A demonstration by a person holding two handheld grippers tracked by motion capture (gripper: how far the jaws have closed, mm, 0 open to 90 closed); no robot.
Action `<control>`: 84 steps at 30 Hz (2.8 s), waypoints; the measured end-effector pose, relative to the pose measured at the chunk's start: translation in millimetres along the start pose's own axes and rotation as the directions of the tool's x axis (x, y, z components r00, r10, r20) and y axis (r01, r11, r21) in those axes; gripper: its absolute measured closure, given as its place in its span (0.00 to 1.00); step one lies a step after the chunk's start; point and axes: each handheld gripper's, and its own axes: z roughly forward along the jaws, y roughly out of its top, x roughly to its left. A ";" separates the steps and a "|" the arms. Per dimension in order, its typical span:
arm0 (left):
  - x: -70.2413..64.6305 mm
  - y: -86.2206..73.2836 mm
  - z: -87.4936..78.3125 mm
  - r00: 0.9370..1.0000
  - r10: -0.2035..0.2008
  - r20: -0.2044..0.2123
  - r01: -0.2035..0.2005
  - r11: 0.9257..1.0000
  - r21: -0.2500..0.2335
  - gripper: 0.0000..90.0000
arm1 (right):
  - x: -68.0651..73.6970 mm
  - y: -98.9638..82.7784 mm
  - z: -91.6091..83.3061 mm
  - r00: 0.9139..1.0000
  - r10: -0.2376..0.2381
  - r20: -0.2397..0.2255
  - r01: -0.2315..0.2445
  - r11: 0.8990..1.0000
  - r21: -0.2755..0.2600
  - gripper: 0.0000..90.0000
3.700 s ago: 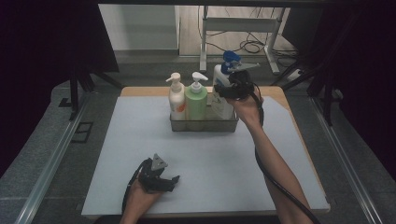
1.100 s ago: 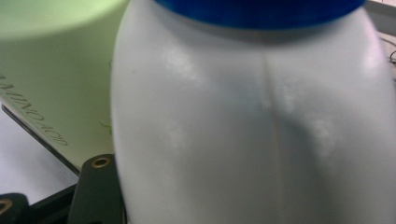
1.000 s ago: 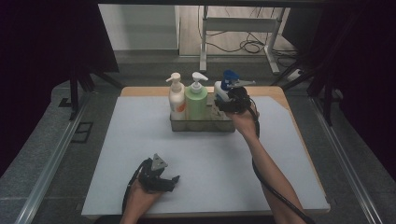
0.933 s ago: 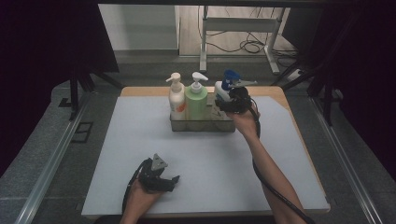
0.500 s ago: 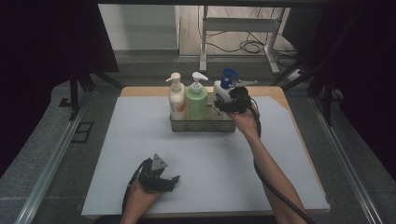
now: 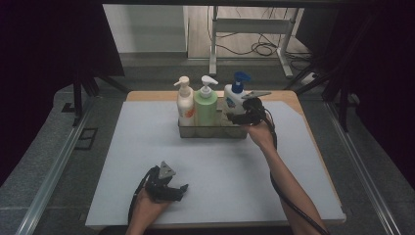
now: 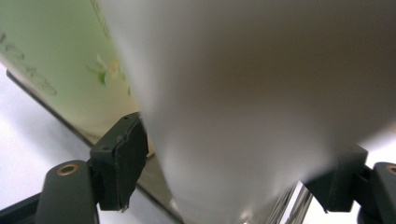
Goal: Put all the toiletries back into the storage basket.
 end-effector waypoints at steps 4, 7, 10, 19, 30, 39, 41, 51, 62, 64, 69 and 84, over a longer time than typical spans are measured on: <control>0.0 0.0 0.1 1.000 0.000 0.001 0.000 1.000 -0.001 0.15 | -0.3 -6.8 -1.9 1.000 0.001 -0.013 -0.001 1.000 0.011 0.32; 0.0 -0.1 0.1 1.000 0.000 0.001 0.000 1.000 -0.002 0.15 | -0.9 -12.4 -2.4 1.000 0.006 -0.026 -0.005 1.000 0.024 0.34; 0.0 0.0 0.0 1.000 0.000 0.000 0.000 1.000 0.000 0.15 | -2.4 -17.2 -2.8 0.999 0.018 -0.032 -0.017 0.999 0.032 0.36; 0.0 0.0 0.0 1.000 0.000 0.000 0.000 1.000 -0.001 0.15 | -7.3 -21.4 -2.2 0.996 0.072 -0.050 -0.070 0.997 0.036 0.43; -0.1 0.0 0.1 1.000 0.000 0.000 0.000 1.000 -0.001 0.15 | -1.1 -19.7 3.6 0.992 0.107 -0.069 -0.105 0.994 0.037 0.43; 0.1 0.0 0.0 1.000 0.001 0.000 -0.001 1.000 0.000 0.15 | 9.9 -15.7 10.2 0.990 0.105 -0.089 -0.102 0.994 0.041 0.43; 0.0 0.0 0.1 1.000 0.001 0.000 -0.001 1.000 -0.001 0.15 | 10.0 -15.8 11.0 0.990 0.112 -0.091 -0.108 0.993 0.040 0.43; 0.1 0.0 0.0 1.000 0.001 -0.001 -0.001 1.000 0.000 0.15 | 8.7 -19.4 7.9 0.990 0.090 -0.110 -0.086 0.995 0.045 0.37; 0.0 0.0 0.1 1.000 0.001 0.000 -0.001 1.000 -0.001 0.15 | -5.7 -16.1 -27.5 0.993 0.060 -0.104 -0.059 0.998 0.016 0.43; 0.0 0.0 0.1 1.000 0.001 0.000 -0.001 1.000 -0.001 0.15 | -12.2 -16.7 -31.8 0.994 0.063 -0.092 -0.062 0.998 0.017 0.46; -0.1 0.0 0.1 1.000 0.000 0.001 0.000 1.000 -0.002 0.15 | -24.7 -19.6 -34.7 0.996 0.072 -0.051 -0.071 0.997 0.027 0.70; 0.0 0.0 0.0 1.000 0.001 0.000 -0.001 1.000 -0.001 0.15 | -21.8 -12.3 3.5 0.999 0.044 -0.006 -0.043 0.994 0.096 1.00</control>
